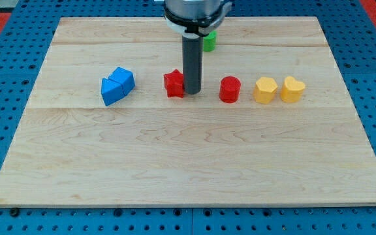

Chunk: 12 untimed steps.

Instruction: Push red star towards the red circle

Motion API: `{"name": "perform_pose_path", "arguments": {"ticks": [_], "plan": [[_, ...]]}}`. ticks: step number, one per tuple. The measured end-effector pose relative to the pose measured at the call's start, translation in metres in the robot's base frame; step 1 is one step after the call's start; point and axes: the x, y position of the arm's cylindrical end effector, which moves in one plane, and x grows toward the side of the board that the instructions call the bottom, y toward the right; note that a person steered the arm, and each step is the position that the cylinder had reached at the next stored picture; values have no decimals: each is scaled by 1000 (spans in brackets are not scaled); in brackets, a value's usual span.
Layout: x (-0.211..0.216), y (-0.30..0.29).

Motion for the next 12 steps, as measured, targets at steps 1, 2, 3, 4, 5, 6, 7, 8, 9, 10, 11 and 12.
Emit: {"name": "perform_pose_path", "arguments": {"ticks": [1, 2, 3, 4, 5, 6, 7, 8, 9, 10, 11, 12], "plan": [[-2, 20], [-2, 43], [-1, 30], [10, 14], [40, 6], [51, -22], [45, -77], [11, -116], [-35, -109], [-48, -82], [-39, -69], [-17, -63]]}}
